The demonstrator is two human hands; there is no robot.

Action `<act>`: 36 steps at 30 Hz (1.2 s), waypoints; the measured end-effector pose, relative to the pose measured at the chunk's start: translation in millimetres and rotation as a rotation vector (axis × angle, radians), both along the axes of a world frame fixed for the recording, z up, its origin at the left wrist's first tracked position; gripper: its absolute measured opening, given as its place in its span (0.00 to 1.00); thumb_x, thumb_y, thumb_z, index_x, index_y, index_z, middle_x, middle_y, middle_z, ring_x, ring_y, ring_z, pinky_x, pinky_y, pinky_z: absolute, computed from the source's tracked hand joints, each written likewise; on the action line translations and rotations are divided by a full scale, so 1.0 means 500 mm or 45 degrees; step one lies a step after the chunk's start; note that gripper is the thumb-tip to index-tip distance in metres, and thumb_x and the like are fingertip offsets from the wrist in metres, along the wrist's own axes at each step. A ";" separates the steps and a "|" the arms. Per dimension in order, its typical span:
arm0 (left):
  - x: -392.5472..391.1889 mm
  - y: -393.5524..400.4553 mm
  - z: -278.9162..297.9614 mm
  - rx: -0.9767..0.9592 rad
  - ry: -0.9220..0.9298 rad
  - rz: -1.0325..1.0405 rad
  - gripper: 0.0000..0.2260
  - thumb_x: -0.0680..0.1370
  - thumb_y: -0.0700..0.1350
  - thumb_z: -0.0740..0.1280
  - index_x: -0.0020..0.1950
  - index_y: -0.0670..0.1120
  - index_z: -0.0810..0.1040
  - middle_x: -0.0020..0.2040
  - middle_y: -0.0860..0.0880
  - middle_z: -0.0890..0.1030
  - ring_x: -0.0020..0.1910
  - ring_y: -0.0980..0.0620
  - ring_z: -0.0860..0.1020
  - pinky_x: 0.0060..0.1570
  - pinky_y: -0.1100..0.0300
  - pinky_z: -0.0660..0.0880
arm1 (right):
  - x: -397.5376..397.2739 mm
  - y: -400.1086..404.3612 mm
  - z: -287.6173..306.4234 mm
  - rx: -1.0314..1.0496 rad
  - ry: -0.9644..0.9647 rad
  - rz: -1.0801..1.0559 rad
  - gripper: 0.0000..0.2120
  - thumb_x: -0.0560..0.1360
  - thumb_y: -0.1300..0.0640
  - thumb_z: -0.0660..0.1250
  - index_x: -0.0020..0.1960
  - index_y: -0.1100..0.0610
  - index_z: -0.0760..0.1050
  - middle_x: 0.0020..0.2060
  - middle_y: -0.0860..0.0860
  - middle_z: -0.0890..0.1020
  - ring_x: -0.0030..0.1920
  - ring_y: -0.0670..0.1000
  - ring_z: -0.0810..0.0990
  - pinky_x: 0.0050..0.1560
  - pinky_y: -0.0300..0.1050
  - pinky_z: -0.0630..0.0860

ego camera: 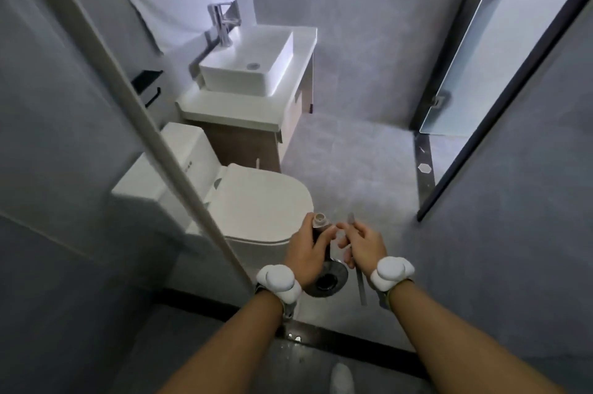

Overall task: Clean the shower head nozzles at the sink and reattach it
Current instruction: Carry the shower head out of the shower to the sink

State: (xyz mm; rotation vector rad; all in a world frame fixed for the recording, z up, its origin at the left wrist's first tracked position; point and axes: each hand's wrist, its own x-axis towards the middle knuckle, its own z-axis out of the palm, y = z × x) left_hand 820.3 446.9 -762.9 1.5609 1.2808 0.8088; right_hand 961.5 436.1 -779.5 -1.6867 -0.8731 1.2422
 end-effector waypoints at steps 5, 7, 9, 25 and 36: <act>0.086 0.141 -0.007 -0.012 -0.058 0.127 0.07 0.80 0.52 0.66 0.50 0.50 0.73 0.47 0.49 0.82 0.49 0.50 0.80 0.53 0.52 0.77 | 0.093 0.114 0.011 -0.033 0.015 -0.044 0.12 0.82 0.53 0.60 0.56 0.57 0.79 0.32 0.57 0.76 0.25 0.52 0.70 0.25 0.42 0.67; 0.126 0.218 -0.008 -0.034 -0.118 0.224 0.08 0.80 0.52 0.66 0.53 0.49 0.74 0.49 0.48 0.82 0.51 0.49 0.81 0.55 0.53 0.77 | 0.132 0.179 0.019 -0.001 0.041 -0.050 0.12 0.82 0.53 0.59 0.54 0.57 0.79 0.31 0.57 0.76 0.25 0.52 0.70 0.25 0.43 0.66; 0.142 0.277 -0.005 -0.082 -0.207 0.355 0.08 0.80 0.52 0.66 0.53 0.49 0.74 0.51 0.48 0.83 0.53 0.48 0.81 0.53 0.57 0.76 | 0.151 0.223 0.031 0.047 0.071 -0.059 0.12 0.83 0.54 0.59 0.54 0.58 0.79 0.31 0.56 0.76 0.24 0.52 0.69 0.25 0.43 0.66; 0.164 0.908 -0.023 -0.516 -0.993 1.231 0.06 0.80 0.47 0.66 0.53 0.47 0.71 0.40 0.47 0.84 0.39 0.51 0.83 0.31 0.50 0.81 | 0.202 0.831 0.071 0.008 -0.044 0.121 0.12 0.82 0.54 0.59 0.53 0.58 0.79 0.31 0.54 0.79 0.22 0.49 0.68 0.21 0.37 0.65; 0.099 1.259 0.026 -0.483 -1.043 1.451 0.12 0.83 0.47 0.61 0.64 0.42 0.68 0.55 0.42 0.81 0.57 0.43 0.80 0.50 0.42 0.81 | 0.118 1.308 0.079 -0.074 -0.087 0.358 0.09 0.80 0.57 0.61 0.56 0.56 0.77 0.34 0.55 0.81 0.23 0.46 0.71 0.24 0.37 0.68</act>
